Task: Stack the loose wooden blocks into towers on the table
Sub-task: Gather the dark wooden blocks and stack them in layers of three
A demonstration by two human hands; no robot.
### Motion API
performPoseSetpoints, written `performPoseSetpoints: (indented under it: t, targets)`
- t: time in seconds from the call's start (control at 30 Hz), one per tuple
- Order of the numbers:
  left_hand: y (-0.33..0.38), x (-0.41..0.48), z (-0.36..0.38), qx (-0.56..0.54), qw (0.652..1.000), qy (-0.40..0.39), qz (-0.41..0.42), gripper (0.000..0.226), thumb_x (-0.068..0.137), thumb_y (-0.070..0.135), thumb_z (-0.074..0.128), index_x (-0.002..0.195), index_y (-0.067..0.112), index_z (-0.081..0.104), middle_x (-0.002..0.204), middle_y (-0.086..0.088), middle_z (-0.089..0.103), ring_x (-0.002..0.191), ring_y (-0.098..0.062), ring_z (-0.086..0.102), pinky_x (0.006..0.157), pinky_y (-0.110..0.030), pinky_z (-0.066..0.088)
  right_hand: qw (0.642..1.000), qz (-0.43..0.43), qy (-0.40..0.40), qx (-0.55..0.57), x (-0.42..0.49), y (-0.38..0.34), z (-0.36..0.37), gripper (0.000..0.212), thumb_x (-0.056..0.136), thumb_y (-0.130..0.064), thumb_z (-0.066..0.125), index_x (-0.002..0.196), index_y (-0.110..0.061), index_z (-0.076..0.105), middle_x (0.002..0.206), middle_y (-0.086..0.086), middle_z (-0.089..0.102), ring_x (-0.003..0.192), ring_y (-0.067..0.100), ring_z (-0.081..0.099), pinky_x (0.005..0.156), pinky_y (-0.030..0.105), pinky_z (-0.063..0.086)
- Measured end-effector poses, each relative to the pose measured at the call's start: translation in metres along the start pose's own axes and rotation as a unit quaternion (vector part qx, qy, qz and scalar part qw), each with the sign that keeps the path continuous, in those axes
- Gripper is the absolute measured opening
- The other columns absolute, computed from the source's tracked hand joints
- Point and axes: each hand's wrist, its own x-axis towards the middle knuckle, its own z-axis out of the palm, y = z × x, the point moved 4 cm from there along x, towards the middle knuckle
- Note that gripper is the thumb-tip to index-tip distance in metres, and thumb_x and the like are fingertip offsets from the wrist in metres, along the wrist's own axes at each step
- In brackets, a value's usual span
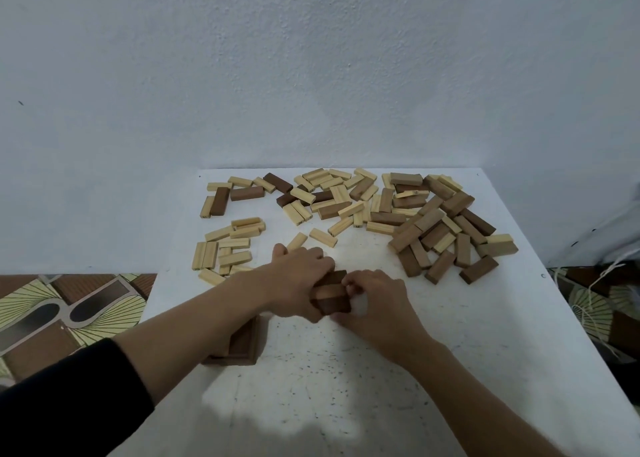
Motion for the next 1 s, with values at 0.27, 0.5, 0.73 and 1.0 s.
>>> performPoseSetpoints:
  t: [0.27,0.5,0.73,1.0]
  targets:
    - [-0.016,-0.025,-0.012,-0.071,0.995,0.056,0.030,0.069,0.085,0.056,0.068,0.146,0.033,0.043,0.130,0.013,0.047,0.120,-0.006,0.042,0.102,-0.038,0.031,0.999,-0.035,0.025,-0.002,-0.010,0.012,0.005,0.084,0.071,-0.076,0.066,0.141,-0.037,0.040,0.139,-0.016,0.040,0.127,0.007,0.035,0.103,0.033,0.027]
    - [0.005,-0.052,-0.021,-0.195,0.945,0.263,-0.017,0.028,0.090,0.040,0.070,0.118,0.033,0.065,0.102,0.017,0.062,0.097,-0.001,0.058,0.082,-0.025,0.051,0.994,-0.088,-0.036,-0.046,0.011,-0.001,0.010,0.087,0.080,-0.073,0.062,0.151,-0.029,0.035,0.149,-0.009,0.040,0.138,0.011,0.029,0.111,0.037,0.023]
    - [0.017,-0.057,-0.009,-0.214,0.929,0.298,-0.052,0.030,0.093,0.032,0.068,0.121,0.031,0.061,0.097,0.014,0.052,0.090,0.001,0.053,0.078,-0.021,0.050,0.993,-0.092,-0.041,-0.058,0.005,0.015,0.003,0.071,0.079,-0.068,0.061,0.138,-0.033,0.045,0.133,-0.014,0.049,0.123,0.009,0.036,0.100,0.035,0.027]
    - [0.079,-0.043,0.040,-0.289,0.915,0.265,-0.094,0.063,0.103,0.033,0.052,0.157,0.026,0.022,0.147,0.009,0.032,0.121,-0.001,0.037,0.082,0.010,0.026,0.997,-0.054,-0.035,-0.049,-0.024,0.050,-0.018,0.087,0.072,-0.084,0.048,0.143,-0.034,0.045,0.141,-0.014,0.046,0.134,0.009,0.033,0.115,0.037,0.024]
